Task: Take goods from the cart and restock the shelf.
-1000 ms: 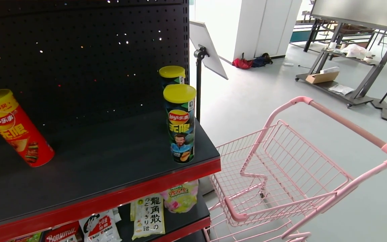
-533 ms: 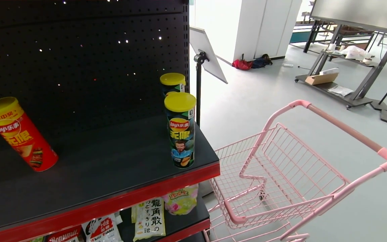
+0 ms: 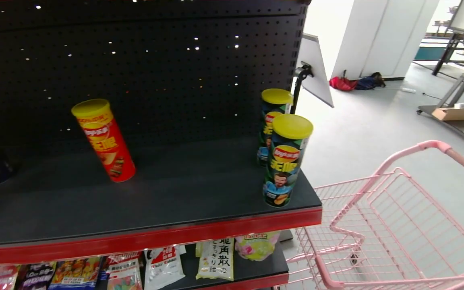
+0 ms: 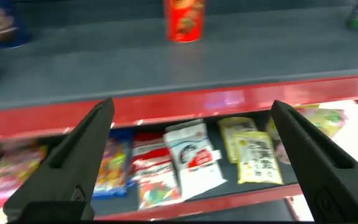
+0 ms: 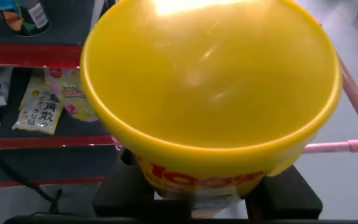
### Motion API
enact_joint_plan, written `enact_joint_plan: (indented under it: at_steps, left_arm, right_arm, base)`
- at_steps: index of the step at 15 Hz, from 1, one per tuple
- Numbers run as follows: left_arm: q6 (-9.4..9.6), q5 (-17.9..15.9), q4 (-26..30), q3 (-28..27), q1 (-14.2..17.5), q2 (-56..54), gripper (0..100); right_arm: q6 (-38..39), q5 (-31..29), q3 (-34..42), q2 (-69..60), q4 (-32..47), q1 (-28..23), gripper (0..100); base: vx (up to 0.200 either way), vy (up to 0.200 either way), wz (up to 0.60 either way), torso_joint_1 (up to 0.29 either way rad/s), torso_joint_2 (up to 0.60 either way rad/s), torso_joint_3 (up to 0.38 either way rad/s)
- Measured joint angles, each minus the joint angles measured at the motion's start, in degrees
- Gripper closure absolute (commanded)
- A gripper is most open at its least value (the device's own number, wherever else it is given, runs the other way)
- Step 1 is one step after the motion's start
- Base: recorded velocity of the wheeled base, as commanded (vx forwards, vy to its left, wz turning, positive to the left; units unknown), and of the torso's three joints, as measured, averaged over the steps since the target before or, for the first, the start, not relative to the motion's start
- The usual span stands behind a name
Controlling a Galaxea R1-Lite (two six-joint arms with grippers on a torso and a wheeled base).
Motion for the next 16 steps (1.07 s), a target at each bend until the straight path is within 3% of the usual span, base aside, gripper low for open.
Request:
enact_joint_plan:
  at_steps: [7,16]
  left_arm:
    - [0.07,0.0,0.0,0.0,0.0,0.0,0]
    - [0.24,0.0,0.0,0.0,0.0,0.0,0]
  right_arm:
    - [1.0,0.4,2.7,-4.0,-0.2,0.1,100]
    - [2.9,0.7,8.9,-16.5,-1.2,0.3,100]
  base:
    - [0.000,0.000,0.09,0.002,0.00,0.000]
    - [0.000,0.200,0.00,0.002,0.00,0.001]
